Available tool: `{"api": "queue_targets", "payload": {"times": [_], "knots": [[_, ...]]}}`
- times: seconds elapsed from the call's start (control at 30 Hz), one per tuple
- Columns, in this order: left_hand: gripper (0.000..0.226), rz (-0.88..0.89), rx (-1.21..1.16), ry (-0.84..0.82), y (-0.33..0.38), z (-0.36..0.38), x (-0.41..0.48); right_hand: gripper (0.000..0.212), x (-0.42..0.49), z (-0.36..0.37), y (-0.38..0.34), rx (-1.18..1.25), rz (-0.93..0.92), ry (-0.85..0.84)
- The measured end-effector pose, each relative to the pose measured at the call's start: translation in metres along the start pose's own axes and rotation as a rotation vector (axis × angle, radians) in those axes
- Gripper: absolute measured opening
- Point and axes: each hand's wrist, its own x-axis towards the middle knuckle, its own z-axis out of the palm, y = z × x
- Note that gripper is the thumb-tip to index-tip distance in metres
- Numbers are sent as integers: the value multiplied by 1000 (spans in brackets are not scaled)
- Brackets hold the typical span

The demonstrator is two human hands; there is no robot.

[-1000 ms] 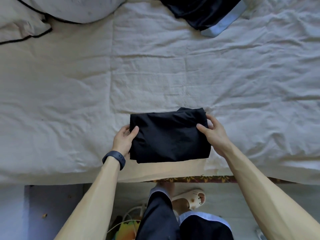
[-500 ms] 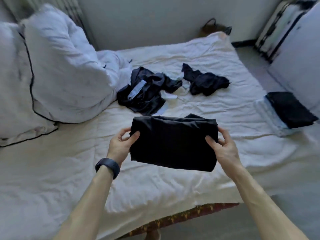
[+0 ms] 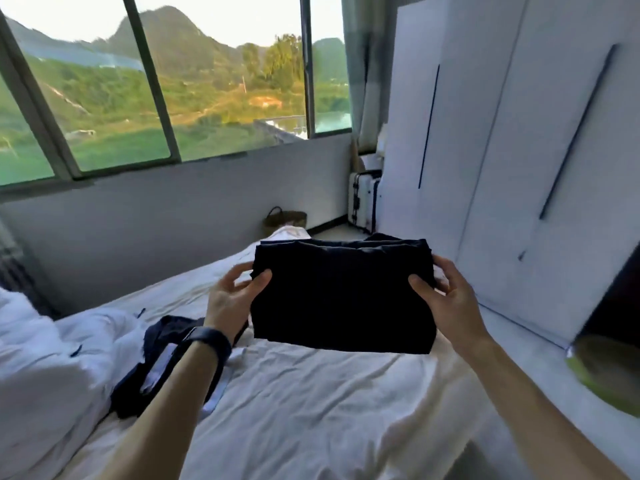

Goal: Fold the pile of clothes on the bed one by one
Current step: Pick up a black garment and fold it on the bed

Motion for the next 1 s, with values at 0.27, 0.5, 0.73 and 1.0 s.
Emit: {"api": "queue_targets", "payload": {"times": [0.27,0.5,0.73,1.0], "knots": [[18,144,11,-248,35,102,65,37,29,-74,-45,-119,-94,256],[15,87,-46,-451,27,190,101,37,49,-132,-29,-125,-107,435],[14,-31,-21,-624,-5,299,124,37,85,-216,11,-166,-86,525],[14,-56,-54,-525,-26,436,143,38,183,-326,45,-149,-60,483]]}}
